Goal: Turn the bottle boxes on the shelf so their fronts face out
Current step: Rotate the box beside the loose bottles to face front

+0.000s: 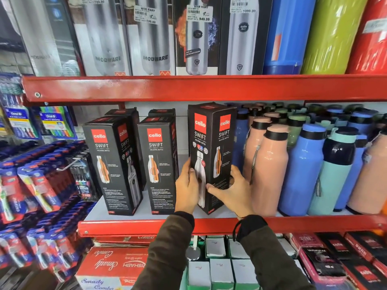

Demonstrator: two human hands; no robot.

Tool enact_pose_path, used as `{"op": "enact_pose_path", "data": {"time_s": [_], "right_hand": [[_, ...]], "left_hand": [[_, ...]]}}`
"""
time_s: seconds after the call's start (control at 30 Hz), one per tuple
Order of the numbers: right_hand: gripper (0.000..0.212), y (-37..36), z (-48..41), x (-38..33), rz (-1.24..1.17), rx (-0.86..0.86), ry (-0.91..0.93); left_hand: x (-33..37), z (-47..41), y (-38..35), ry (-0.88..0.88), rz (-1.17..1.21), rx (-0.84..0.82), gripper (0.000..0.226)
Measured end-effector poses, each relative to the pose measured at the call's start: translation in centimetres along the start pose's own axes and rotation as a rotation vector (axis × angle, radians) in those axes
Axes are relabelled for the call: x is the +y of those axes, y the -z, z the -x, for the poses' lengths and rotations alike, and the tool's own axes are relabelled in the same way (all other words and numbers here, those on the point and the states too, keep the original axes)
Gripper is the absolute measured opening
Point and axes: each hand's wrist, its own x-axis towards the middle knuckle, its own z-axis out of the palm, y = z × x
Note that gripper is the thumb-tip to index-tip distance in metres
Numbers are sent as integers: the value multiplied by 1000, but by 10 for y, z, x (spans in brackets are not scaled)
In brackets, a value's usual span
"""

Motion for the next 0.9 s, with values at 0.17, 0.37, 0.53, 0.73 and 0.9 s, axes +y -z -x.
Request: {"op": "enact_pose_path", "data": {"time_s": [0.17, 0.37, 0.53, 0.73, 0.9], "right_hand": [[80, 3, -4, 4, -102, -142, -7], [95, -1, -7, 11, -106, -211, -13], [70, 0, -6, 5, -54, -187, 45], [63, -4, -6, 17, 16, -208, 14], [60, -9, -6, 20, 34, -199, 15]], "left_hand": [[-6, 0, 6, 4, -68, 12, 32], [-8, 3, 10, -39, -82, 47, 34], [-15, 10, 7, -52, -104, 84, 38], [-26, 12, 4, -65, -124, 92, 41], [-35, 13, 3, -36, -153, 109, 40]]}}
